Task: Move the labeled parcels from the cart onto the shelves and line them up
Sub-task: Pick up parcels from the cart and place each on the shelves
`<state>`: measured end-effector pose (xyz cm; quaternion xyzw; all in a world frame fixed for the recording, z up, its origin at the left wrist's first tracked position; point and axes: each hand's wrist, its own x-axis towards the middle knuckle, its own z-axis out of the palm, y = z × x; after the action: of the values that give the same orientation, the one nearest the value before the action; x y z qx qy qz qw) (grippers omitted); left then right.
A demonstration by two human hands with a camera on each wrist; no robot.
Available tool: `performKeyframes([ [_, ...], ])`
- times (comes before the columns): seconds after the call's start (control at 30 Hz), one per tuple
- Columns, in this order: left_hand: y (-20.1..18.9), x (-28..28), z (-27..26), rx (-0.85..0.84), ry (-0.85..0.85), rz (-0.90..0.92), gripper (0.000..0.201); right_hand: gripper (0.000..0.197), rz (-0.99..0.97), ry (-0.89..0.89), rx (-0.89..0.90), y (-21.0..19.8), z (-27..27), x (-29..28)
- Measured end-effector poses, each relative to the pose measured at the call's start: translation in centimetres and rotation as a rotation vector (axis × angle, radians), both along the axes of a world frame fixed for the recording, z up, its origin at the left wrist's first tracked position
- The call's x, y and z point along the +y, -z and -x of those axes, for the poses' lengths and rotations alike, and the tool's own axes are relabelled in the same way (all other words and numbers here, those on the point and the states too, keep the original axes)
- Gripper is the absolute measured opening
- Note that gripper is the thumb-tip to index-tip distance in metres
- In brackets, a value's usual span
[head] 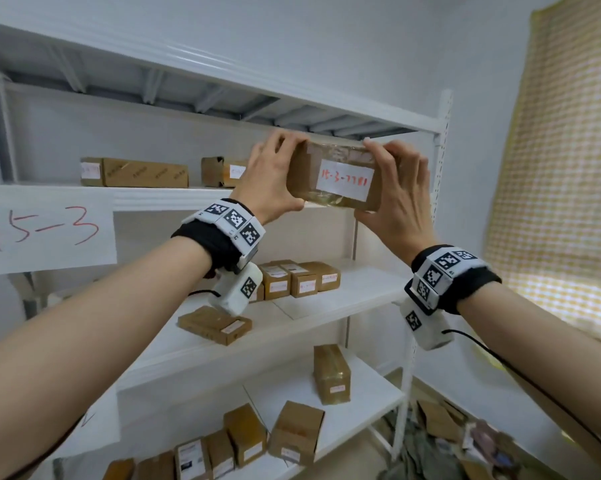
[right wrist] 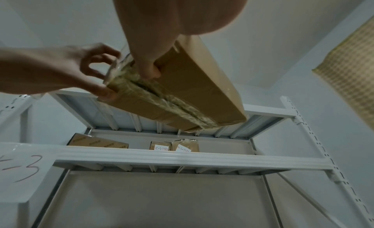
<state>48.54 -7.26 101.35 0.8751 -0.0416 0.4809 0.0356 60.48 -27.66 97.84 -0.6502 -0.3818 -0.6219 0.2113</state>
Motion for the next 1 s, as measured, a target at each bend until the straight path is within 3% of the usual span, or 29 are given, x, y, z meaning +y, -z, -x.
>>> performKeyframes([
  [0.3,-2.6,1.1,-9.9,-0.052,-0.013,-0.005,0.087,0.102,-0.015,0.103,0.117,-2.2,-7.9,3.0],
  [0.47,-3.9,4.7,-16.9,-0.084,0.026,-0.019,0.096,0.096,-0.057,0.057,0.093,-3.9,-15.8,5.8],
  [0.57,-5.1,8.0,-19.8,-0.079,0.036,0.101,0.09,0.095,-0.12,-0.01,0.15,-4.5,-20.1,7.4],
  [0.77,-6.4,14.6,-23.2,-0.002,-0.245,0.257,0.051,0.09,-0.214,-0.142,0.241,-4.6,-28.4,10.7],
  [1.0,-7.7,19.8,-25.1,0.213,-0.474,0.315,0.05,0.101,-0.237,-0.174,0.296,-4.4,-34.4,14.8],
])
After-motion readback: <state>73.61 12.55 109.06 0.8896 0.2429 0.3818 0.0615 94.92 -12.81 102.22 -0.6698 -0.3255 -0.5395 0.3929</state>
